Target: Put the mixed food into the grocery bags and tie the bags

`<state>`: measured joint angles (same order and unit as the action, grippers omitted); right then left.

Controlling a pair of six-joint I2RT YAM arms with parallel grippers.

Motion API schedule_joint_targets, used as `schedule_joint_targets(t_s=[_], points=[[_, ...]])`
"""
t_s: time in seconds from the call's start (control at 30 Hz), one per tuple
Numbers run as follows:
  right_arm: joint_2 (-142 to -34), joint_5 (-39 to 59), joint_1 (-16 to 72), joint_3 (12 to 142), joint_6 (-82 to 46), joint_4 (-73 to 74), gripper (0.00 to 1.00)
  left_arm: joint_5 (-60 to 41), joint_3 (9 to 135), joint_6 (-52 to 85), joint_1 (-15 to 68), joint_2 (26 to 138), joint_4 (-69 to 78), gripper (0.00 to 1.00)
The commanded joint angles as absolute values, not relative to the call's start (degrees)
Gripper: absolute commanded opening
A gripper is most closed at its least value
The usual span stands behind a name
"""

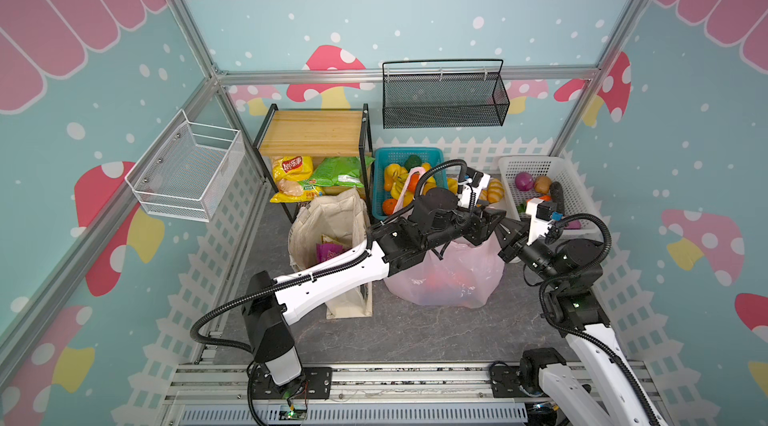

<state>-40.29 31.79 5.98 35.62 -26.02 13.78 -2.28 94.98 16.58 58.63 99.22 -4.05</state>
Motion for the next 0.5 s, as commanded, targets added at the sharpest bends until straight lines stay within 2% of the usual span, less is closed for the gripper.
schedule_joint_targets(t_s=[0.0,0.13,0.17,0.2,0.27,0.3,0.37,0.4,0.47], points=[[-40.3,32.7,5.8,34.7,-26.2,15.9,0.00,-2.2,97.3,17.1,58.7,100.6,-4.4,0.37],[-39.9,32.2,5.7,34.0,-24.0,15.3,0.00,-4.8,96.8,17.2,57.9,100.8,-2.4,0.13],[-39.4,31.2,5.8,34.1,-22.2,14.0,0.06,-6.2,96.3,17.6,57.2,100.3,-1.8,0.06],[-38.7,29.6,5.8,34.1,-19.8,12.3,0.19,-7.5,95.5,18.2,56.7,99.5,-1.2,0.00],[-36.7,25.4,5.8,33.6,-15.7,10.3,0.44,-9.2,93.6,19.2,55.9,97.8,0.0,0.00],[-35.7,24.2,5.8,32.8,-13.9,10.3,0.52,-9.6,92.6,19.3,55.8,96.8,0.6,0.00],[-35.0,24.5,5.7,31.7,-12.2,11.2,0.76,-11.1,91.1,19.5,55.6,95.4,1.1,0.00],[-35.2,26.3,5.7,31.3,-11.5,12.2,0.84,-11.7,90.5,20.0,55.7,94.7,1.3,0.00],[-35.8,28.5,5.8,30.7,-11.4,15.0,0.92,-12.7,89.3,21.1,55.6,93.7,1.5,0.00]])
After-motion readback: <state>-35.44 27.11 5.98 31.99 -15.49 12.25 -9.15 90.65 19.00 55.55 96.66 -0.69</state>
